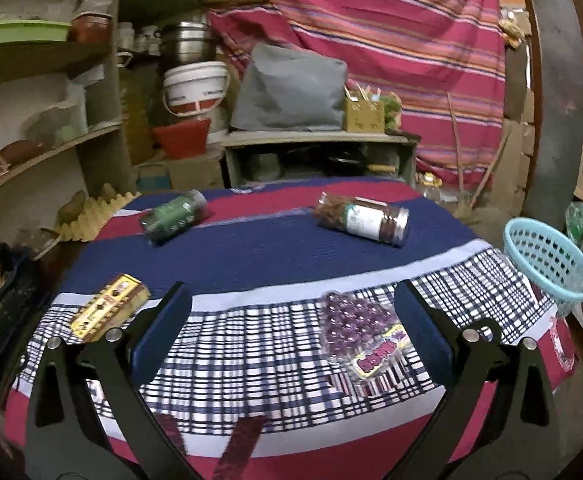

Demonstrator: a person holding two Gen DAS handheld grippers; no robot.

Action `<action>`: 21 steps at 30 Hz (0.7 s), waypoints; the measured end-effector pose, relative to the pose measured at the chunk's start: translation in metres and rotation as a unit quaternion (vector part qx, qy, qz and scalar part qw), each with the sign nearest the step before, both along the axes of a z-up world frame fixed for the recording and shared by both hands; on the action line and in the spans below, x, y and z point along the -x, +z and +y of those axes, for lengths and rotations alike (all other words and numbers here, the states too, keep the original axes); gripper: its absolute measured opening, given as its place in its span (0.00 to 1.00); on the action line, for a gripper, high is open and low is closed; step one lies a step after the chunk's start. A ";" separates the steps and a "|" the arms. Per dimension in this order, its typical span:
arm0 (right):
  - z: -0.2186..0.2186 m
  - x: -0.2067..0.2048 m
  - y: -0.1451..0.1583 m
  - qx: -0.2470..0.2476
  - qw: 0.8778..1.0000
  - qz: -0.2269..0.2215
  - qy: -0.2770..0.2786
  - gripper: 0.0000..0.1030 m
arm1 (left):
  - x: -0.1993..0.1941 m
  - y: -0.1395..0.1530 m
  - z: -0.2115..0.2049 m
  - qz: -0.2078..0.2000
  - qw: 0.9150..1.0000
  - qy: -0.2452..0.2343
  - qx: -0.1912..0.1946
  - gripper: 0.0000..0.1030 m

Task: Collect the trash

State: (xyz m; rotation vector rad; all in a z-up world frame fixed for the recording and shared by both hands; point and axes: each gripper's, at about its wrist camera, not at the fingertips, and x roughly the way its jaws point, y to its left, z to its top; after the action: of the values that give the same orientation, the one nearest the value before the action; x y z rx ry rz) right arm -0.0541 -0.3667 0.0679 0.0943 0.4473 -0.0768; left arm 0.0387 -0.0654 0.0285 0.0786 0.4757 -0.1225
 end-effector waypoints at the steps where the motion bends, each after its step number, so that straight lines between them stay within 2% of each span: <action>1: 0.009 0.005 0.002 -0.011 1.000 0.003 0.015 0.96 | 0.003 0.003 0.002 -0.004 1.000 0.002 0.002 0.95; 4: 0.026 0.010 -0.003 -0.014 0.999 0.010 0.028 0.96 | 0.012 0.009 0.004 -0.013 1.000 0.003 0.002 0.95; 9: 0.058 0.009 -0.033 -0.029 0.998 0.041 0.024 0.96 | 0.029 0.012 0.008 -0.022 1.000 0.001 0.002 0.95; 14: 0.091 0.013 -0.056 -0.042 0.997 0.043 0.039 0.96 | 0.041 0.008 0.011 -0.032 0.999 -0.001 -0.002 0.95; 17: 0.106 0.016 -0.063 -0.025 0.999 0.028 0.024 0.96 | 0.044 0.005 0.014 -0.034 0.999 -0.003 0.004 0.95; 21: 0.116 0.013 -0.074 -0.020 0.999 0.032 -0.009 0.96 | 0.046 0.000 0.011 -0.036 0.999 -0.002 -0.002 0.95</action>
State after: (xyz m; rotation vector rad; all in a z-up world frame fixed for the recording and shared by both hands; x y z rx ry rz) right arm -0.0676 -0.2508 -0.0062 0.1361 0.5122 -0.0877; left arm -0.0071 -0.0539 0.0286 0.0881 0.4037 -0.1221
